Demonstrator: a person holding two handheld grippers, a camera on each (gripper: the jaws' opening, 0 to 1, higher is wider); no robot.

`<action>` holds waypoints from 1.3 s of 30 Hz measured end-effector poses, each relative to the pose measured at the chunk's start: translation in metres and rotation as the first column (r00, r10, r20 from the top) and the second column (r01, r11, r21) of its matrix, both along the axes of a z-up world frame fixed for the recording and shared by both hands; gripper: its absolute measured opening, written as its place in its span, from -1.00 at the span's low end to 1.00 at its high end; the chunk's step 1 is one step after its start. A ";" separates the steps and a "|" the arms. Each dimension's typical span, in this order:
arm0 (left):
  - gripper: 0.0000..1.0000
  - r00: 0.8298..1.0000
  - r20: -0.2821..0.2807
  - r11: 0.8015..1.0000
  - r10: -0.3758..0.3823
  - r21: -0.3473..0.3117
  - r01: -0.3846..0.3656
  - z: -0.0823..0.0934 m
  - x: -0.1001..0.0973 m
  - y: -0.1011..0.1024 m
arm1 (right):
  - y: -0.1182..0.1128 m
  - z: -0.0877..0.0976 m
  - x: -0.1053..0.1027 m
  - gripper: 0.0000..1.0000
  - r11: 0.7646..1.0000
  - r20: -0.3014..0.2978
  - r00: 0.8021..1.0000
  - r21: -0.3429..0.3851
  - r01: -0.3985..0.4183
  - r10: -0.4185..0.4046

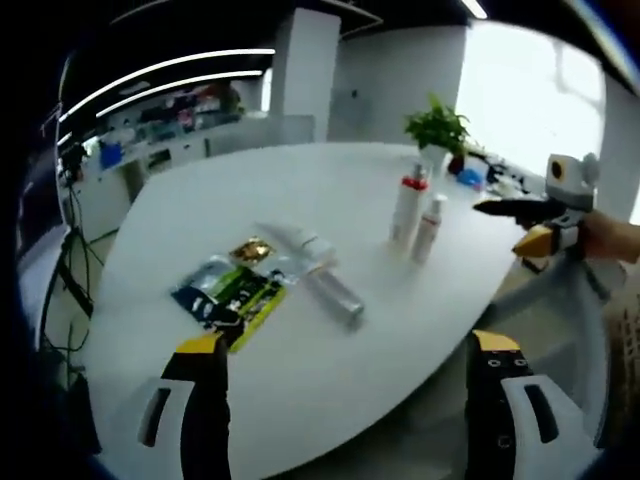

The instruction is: Arrange the skincare products in the storage area until every visible bottle or jar stands upright without overlapping.

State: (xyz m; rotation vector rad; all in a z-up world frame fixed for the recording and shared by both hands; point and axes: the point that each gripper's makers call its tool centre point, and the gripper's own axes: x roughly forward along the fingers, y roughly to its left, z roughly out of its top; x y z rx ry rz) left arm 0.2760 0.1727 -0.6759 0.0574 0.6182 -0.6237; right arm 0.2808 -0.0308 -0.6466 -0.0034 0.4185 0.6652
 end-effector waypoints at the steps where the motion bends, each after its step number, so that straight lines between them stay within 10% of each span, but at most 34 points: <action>1: 0.94 1.000 0.001 1.000 0.001 -0.002 -0.001 0.000 0.000 0.000 | 0.000 0.000 0.000 0.78 1.000 -0.001 1.000 -0.003 -0.001 0.001; 19: 0.93 1.000 0.009 1.000 -0.015 -0.022 0.015 0.002 0.004 0.002 | 0.030 -0.002 0.011 0.76 0.998 -0.018 0.998 -0.024 -0.062 0.061; 39: 0.90 0.999 0.035 0.997 0.004 -0.072 -0.001 0.010 0.007 0.011 | 0.092 0.000 0.077 0.71 0.979 -0.034 0.985 -0.108 -0.171 0.169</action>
